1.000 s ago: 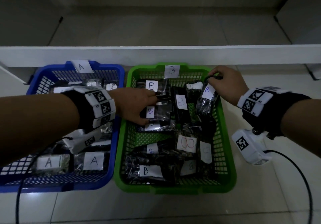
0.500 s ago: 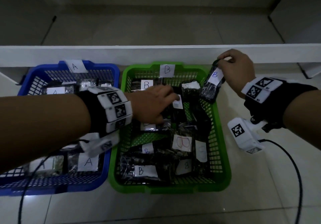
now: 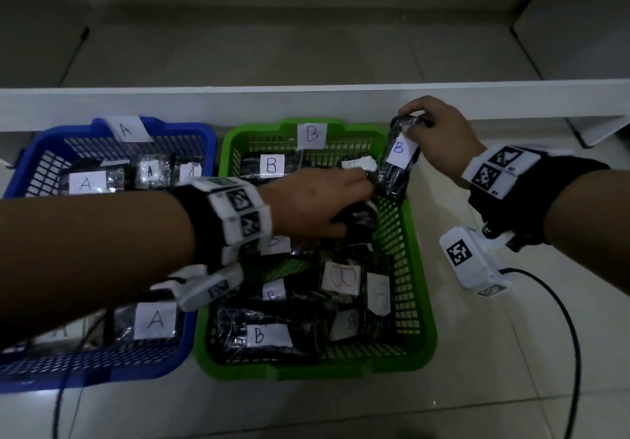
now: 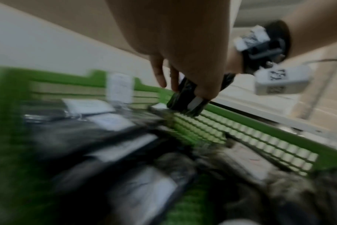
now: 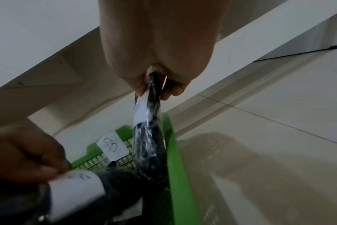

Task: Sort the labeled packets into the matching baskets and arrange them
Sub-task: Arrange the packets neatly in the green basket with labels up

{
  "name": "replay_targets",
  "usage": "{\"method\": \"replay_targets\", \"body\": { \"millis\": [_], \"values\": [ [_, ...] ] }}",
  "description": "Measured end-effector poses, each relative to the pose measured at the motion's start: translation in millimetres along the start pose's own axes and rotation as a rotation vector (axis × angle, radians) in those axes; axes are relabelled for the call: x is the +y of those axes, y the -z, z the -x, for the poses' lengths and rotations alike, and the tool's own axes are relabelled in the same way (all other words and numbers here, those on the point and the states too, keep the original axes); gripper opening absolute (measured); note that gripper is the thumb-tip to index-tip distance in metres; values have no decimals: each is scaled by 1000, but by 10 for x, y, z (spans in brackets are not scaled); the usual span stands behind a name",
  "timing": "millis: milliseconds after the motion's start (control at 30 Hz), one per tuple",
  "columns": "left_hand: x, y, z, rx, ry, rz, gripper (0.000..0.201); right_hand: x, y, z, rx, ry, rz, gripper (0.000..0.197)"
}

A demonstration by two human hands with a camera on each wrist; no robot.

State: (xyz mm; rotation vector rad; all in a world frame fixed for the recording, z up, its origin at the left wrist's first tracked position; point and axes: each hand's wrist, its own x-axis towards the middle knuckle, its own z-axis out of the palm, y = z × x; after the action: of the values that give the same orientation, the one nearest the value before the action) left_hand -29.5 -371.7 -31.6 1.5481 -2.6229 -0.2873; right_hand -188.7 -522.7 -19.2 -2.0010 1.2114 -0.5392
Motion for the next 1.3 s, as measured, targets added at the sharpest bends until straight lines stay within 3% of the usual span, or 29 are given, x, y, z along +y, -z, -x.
{"method": "replay_targets", "body": {
  "millis": [100,167,267,400,433,500,600,667,733,800,933,1167,1300],
  "values": [
    [-250,177,314,186,22,-72,38,-91,-72,32,-119,90,64,25],
    [-424,245,510,217,91,-134,41,-139,-144,68,-182,157,151,25],
    [-646,235,706,82,158,-214,52,-136,-255,131,-272,250,314,25],
    [-756,157,843,-275,161,-308,76,-64,-379,195,-316,236,476,27],
    [-748,154,849,-314,171,-355,82,-57,-391,189,-307,228,516,28],
    [-671,212,793,-247,160,-378,77,-76,-380,152,-295,197,536,32],
    [-445,226,482,-143,126,-229,53,-94,-301,88,-291,122,493,30],
    [-224,112,204,-257,155,-9,41,-81,-283,61,-309,126,502,26],
    [-15,-66,-42,-444,175,168,44,-73,-294,63,-327,142,498,24],
    [114,-252,-199,-540,205,187,56,-54,-294,75,-337,156,476,24],
    [215,-458,-296,-548,234,-1,79,13,-247,97,-343,199,472,25],
    [257,-296,-268,-548,418,345,75,50,-328,63,-339,199,459,25],
    [394,-270,-213,-526,451,324,80,61,-343,57,-324,186,454,24]
  ]
}}
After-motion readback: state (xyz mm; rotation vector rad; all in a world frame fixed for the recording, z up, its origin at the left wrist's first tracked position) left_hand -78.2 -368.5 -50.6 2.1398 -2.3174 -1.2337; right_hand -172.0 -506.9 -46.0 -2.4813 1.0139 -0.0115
